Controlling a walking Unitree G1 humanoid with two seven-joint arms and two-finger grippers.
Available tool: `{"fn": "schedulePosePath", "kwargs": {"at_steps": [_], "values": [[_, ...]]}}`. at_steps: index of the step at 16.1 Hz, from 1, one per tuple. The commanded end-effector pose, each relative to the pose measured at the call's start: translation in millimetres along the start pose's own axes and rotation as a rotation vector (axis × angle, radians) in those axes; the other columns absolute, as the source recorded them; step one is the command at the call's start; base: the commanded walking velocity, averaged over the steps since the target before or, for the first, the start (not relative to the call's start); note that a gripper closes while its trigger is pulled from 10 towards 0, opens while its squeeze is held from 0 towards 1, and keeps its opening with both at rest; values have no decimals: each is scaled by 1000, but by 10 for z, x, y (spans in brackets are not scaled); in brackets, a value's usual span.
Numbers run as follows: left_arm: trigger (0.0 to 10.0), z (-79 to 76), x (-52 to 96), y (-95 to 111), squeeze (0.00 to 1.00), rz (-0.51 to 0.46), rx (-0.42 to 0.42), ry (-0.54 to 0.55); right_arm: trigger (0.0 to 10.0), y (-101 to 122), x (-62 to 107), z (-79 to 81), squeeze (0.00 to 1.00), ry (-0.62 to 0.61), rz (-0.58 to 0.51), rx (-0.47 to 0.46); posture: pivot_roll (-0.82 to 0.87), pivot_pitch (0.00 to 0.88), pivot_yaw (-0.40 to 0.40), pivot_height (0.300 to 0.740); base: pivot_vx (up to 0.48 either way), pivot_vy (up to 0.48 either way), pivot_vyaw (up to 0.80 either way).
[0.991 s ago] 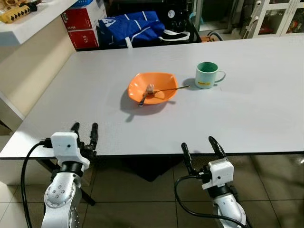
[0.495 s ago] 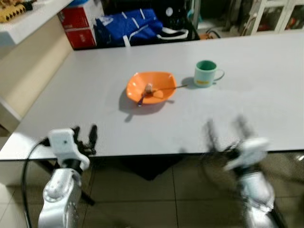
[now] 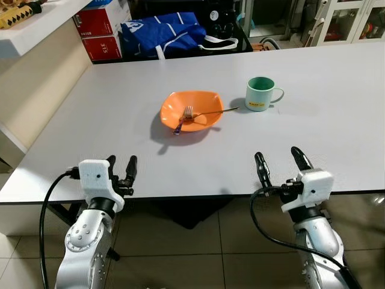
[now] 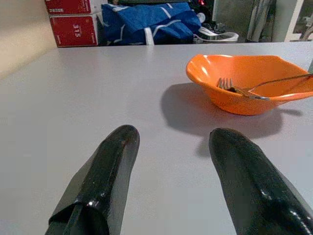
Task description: Setting the table
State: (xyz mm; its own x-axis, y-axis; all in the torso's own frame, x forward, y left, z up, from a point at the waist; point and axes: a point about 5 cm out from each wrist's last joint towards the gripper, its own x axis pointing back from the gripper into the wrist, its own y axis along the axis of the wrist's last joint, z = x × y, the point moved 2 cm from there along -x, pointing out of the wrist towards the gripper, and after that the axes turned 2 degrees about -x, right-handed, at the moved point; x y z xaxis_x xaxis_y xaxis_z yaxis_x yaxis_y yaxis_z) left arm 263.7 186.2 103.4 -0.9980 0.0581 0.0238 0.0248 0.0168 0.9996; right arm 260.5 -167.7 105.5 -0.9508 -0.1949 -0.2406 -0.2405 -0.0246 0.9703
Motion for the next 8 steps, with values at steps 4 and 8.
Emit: {"fn": "schedulePosePath", "kwargs": {"at_steps": [4,8], "values": [[10000,-13,-45,50,0,-6,-1,-12,10000,3,-10,63,0,16,11,-18,-243,0,140,740,0,111,0],[10000,-48,-51,42,0,0,7,-18,10000,-35,13,33,0,7,43,-23,-241,0,143,740,0,480,0]]}}
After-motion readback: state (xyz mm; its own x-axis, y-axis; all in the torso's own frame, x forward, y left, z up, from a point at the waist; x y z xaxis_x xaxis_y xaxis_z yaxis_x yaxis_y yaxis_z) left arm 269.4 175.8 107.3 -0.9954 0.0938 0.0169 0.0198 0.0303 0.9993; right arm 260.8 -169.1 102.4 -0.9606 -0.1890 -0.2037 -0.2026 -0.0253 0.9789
